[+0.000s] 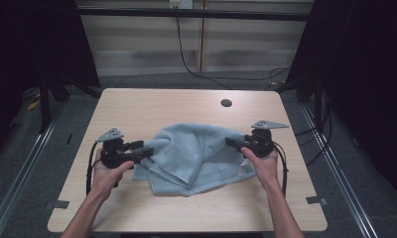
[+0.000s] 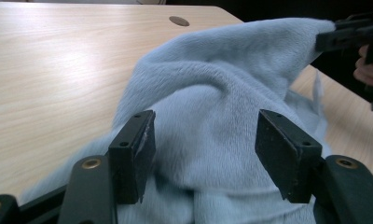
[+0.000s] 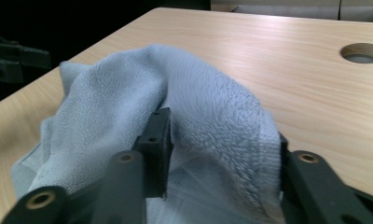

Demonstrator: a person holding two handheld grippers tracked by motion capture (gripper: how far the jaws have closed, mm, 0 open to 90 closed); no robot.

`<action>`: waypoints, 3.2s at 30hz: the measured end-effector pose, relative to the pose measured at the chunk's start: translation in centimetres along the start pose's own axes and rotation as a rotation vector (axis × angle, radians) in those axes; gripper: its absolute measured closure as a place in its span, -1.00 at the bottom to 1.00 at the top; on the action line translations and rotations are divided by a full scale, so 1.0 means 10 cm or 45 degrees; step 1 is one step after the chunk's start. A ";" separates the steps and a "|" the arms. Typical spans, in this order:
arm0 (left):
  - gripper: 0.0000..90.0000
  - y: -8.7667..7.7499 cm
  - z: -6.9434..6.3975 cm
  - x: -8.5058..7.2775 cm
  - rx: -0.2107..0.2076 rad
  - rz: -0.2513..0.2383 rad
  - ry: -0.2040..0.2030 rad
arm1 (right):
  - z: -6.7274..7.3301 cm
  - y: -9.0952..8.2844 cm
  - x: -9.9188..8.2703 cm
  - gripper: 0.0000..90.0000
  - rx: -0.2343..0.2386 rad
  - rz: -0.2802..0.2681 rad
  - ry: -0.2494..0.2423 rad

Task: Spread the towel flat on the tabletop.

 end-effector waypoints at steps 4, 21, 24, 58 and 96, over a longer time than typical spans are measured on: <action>-0.19 -0.18 -0.09 -0.06 0.000 -0.016 0.017 | -0.05 -0.18 -0.08 0.03 -0.020 0.012 -0.004; 0.11 0.09 -0.43 -0.67 -0.187 0.254 0.119 | -0.03 -0.67 -0.90 0.18 -0.001 0.201 -0.017; 0.05 0.20 -0.47 -0.72 -0.197 0.311 0.147 | 0.05 -0.63 -1.07 0.09 0.053 0.234 -0.034; 0.90 0.12 -0.49 -0.55 -0.244 0.195 0.147 | 0.32 -0.38 -1.06 0.85 0.073 0.341 -0.275; 0.87 0.47 0.06 -0.51 -0.087 0.277 0.035 | 0.16 0.39 -0.68 0.89 0.104 0.210 -0.112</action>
Point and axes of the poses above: each handheld gripper's, and its own axes: y roughly forward along the jaws, x roughly out of its top, z roughly to its left, the point moved 5 cm from there along y, roughly forward along the jaws, and after that the axes turned 6 degrees about -x, right-handed, at the moved point
